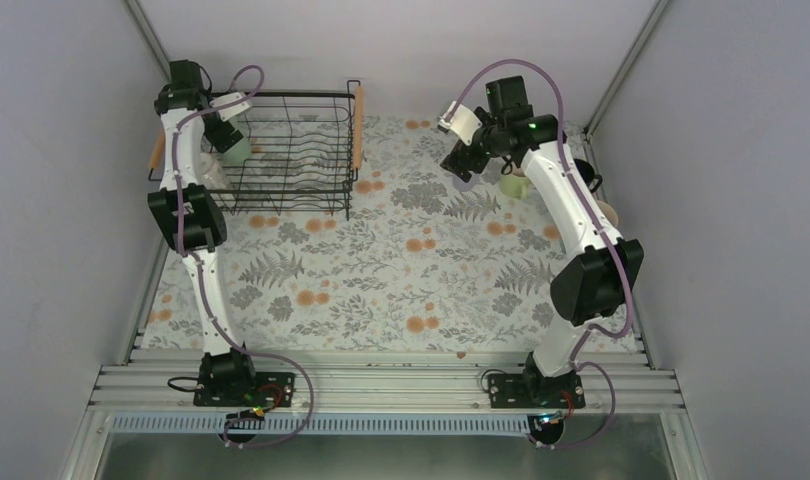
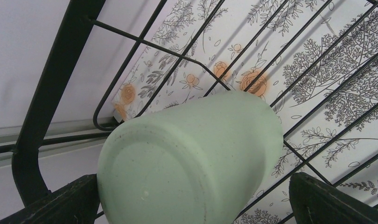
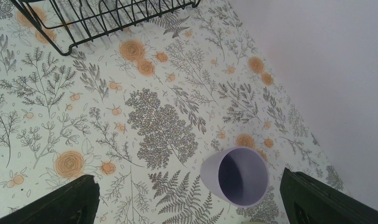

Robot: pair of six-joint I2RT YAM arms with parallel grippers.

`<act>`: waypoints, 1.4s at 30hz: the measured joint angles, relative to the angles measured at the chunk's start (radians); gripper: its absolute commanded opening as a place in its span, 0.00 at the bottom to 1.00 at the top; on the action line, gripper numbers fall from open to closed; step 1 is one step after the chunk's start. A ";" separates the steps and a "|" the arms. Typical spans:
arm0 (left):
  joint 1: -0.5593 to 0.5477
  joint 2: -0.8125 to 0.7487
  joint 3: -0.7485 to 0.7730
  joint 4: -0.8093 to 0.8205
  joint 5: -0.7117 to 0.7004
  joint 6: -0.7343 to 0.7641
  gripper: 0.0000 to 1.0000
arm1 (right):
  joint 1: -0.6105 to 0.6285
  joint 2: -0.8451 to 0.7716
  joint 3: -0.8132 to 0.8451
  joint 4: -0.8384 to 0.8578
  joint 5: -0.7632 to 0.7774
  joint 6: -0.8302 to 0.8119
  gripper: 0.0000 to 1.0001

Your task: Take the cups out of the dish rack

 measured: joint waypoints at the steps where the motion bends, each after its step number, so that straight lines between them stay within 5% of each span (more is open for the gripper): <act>1: 0.000 0.000 0.000 0.001 0.000 0.000 0.99 | 0.000 0.000 -0.001 0.000 -0.001 0.000 1.00; 12: 0.000 0.000 0.010 -0.010 0.047 -0.006 0.58 | 0.015 0.001 -0.002 0.008 -0.016 0.005 1.00; 31: -0.034 -0.053 0.003 -0.177 0.247 -0.024 0.56 | 0.046 0.003 0.015 -0.012 -0.027 0.020 1.00; 42: -0.174 -0.354 -0.035 -0.220 0.420 -0.104 0.56 | 0.046 0.039 0.198 -0.071 -0.173 0.068 1.00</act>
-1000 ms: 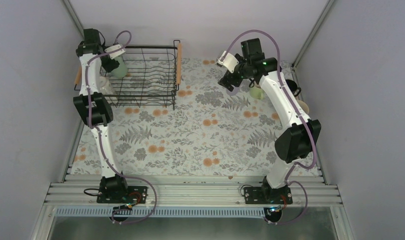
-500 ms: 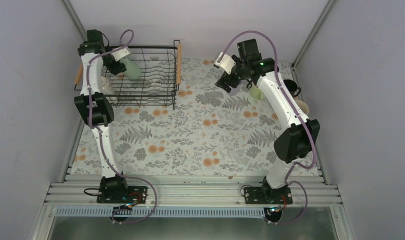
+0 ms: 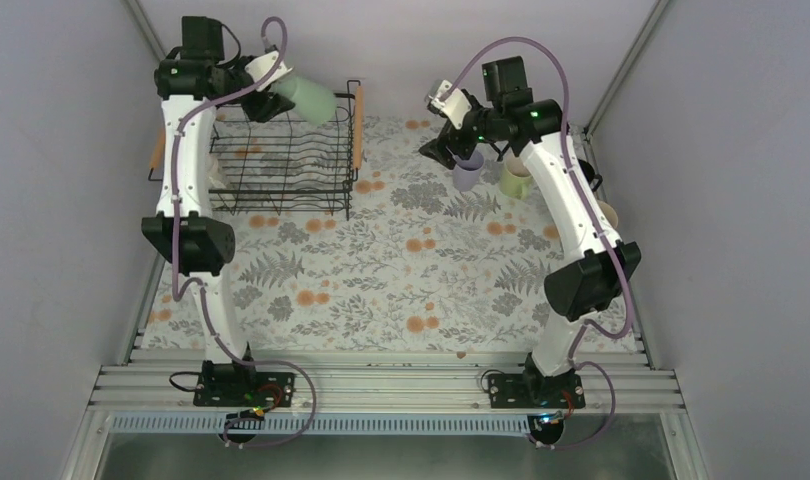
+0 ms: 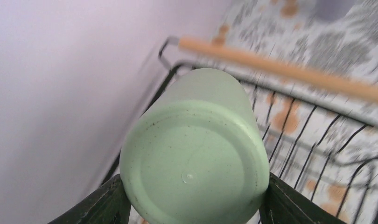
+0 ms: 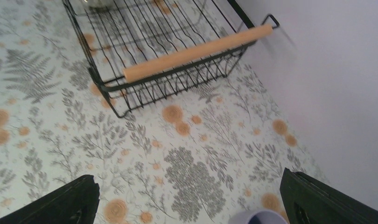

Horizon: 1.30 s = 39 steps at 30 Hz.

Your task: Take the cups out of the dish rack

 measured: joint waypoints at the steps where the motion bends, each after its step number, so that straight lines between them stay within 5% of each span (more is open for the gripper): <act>1: -0.018 -0.026 0.000 0.006 0.019 -0.012 0.56 | -0.001 0.004 0.011 -0.007 -0.020 0.006 1.00; 7: -0.072 -0.140 -0.045 0.113 0.158 -0.133 0.56 | -0.026 0.034 0.083 -0.036 -0.222 0.048 1.00; 13: -0.093 -0.241 -0.201 0.299 0.278 -0.283 0.57 | -0.172 0.093 0.171 -0.041 -0.584 0.116 1.00; 20: -0.239 -0.279 -0.304 0.468 0.336 -0.401 0.59 | -0.253 0.169 0.154 -0.044 -0.887 0.151 1.00; 39: -0.427 -0.290 -0.363 0.696 0.389 -0.585 0.60 | -0.271 0.167 0.105 0.052 -1.058 0.253 0.98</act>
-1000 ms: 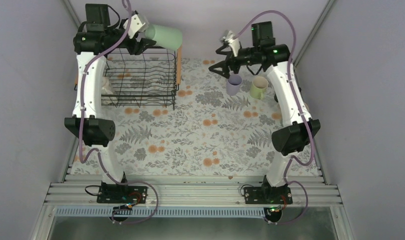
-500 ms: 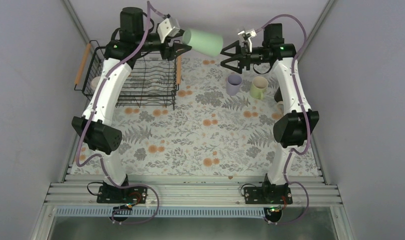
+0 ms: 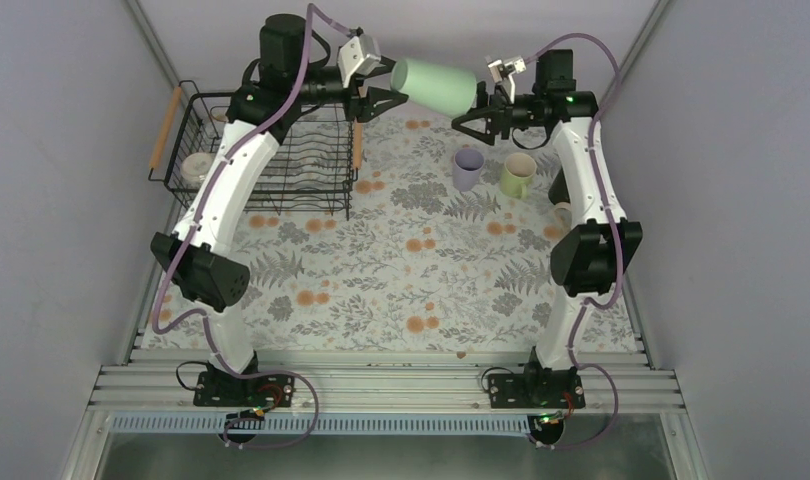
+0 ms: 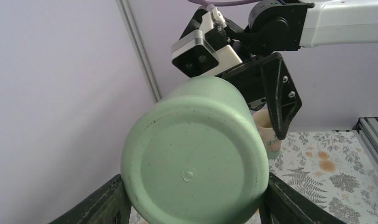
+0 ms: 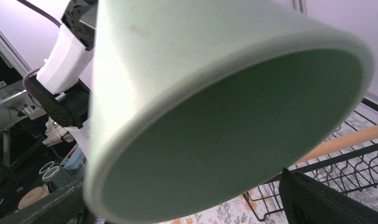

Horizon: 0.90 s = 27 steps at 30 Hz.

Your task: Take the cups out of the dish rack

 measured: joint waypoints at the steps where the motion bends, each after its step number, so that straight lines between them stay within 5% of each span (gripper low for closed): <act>1: 0.000 0.000 -0.002 0.002 0.000 0.000 0.60 | -0.002 -0.006 -0.013 0.006 -0.007 0.003 0.98; 13: 0.001 0.045 -0.018 0.005 -0.027 0.038 0.60 | -0.044 -0.123 -0.117 0.089 -0.039 0.060 0.95; 18: 0.001 0.044 -0.045 0.029 -0.016 0.034 0.61 | -0.047 -0.124 -0.134 0.125 -0.043 0.097 0.74; 27: -0.004 0.051 -0.050 0.070 0.067 -0.024 0.64 | -0.047 -0.129 -0.257 0.406 -0.048 0.341 0.52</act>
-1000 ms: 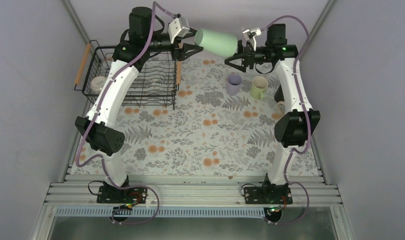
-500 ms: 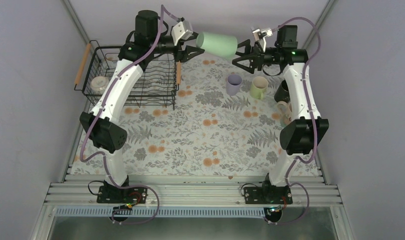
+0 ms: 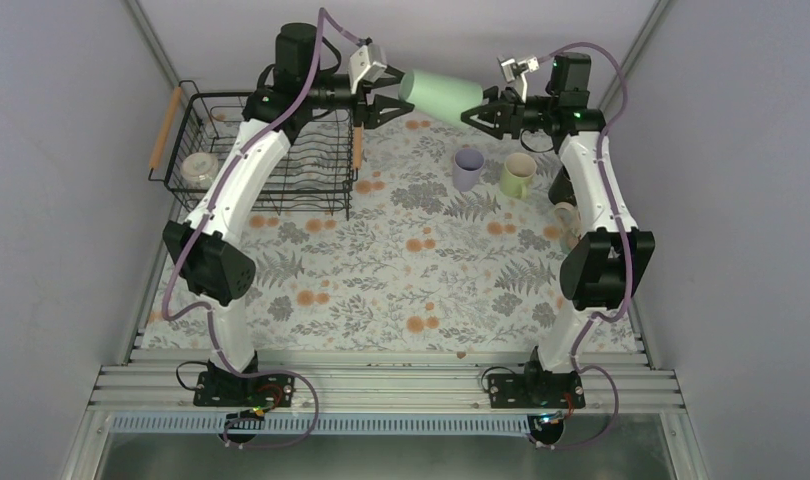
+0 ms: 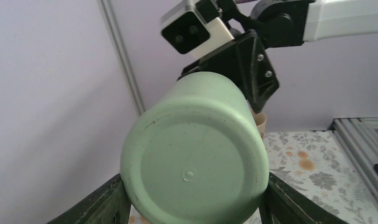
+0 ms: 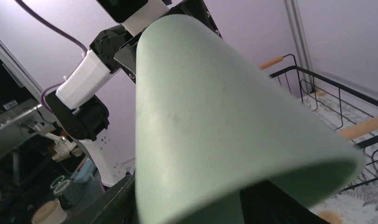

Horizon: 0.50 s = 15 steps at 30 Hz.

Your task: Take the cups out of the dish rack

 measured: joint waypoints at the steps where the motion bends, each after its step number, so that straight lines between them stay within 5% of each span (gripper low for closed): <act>1: -0.002 0.003 0.000 0.006 0.014 -0.006 0.64 | 0.000 0.000 -0.002 0.023 0.000 0.022 0.48; 8: -0.013 0.010 -0.066 0.022 0.047 -0.016 0.73 | 0.000 -0.030 -0.008 0.115 -0.022 0.096 0.23; 15: -0.033 0.011 -0.074 -0.047 0.045 0.044 1.00 | 0.000 -0.069 -0.057 0.215 -0.021 0.172 0.03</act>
